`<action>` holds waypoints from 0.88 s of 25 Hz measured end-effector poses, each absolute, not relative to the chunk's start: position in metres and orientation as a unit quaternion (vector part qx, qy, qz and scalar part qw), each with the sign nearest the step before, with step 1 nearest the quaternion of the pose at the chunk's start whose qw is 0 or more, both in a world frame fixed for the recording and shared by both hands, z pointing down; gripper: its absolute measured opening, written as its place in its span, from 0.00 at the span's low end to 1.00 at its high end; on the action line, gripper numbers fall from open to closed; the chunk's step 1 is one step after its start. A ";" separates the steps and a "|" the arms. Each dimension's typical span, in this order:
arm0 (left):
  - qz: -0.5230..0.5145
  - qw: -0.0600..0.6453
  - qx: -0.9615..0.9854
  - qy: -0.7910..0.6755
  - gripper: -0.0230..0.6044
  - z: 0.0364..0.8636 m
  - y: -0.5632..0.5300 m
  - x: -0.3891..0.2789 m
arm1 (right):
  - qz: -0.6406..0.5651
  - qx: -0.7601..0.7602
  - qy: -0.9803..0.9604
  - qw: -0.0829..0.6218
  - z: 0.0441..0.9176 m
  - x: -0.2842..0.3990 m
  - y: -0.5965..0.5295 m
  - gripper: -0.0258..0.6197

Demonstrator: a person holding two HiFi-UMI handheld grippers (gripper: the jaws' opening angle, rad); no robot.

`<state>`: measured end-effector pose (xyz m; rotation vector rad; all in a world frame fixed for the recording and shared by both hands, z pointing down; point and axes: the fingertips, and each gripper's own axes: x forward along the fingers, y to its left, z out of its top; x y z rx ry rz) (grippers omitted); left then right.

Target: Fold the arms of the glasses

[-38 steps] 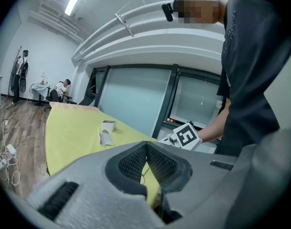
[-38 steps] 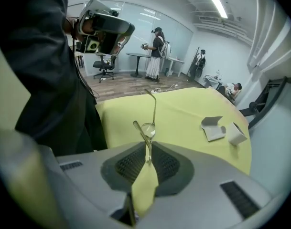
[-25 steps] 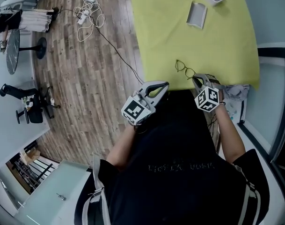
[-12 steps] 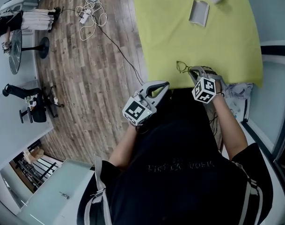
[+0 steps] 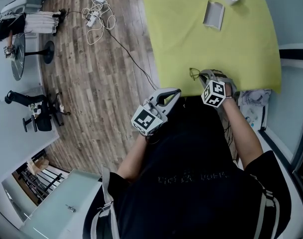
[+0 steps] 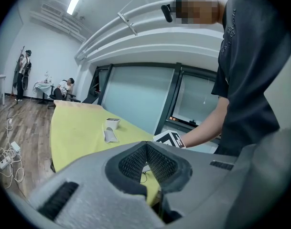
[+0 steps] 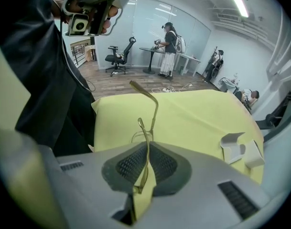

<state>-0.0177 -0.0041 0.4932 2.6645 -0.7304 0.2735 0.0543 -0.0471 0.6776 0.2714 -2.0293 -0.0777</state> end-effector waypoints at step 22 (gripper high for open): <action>0.106 0.177 0.941 -0.268 0.07 0.490 0.004 -0.023 | -0.001 0.073 -0.841 0.536 0.725 0.037 -0.034 0.09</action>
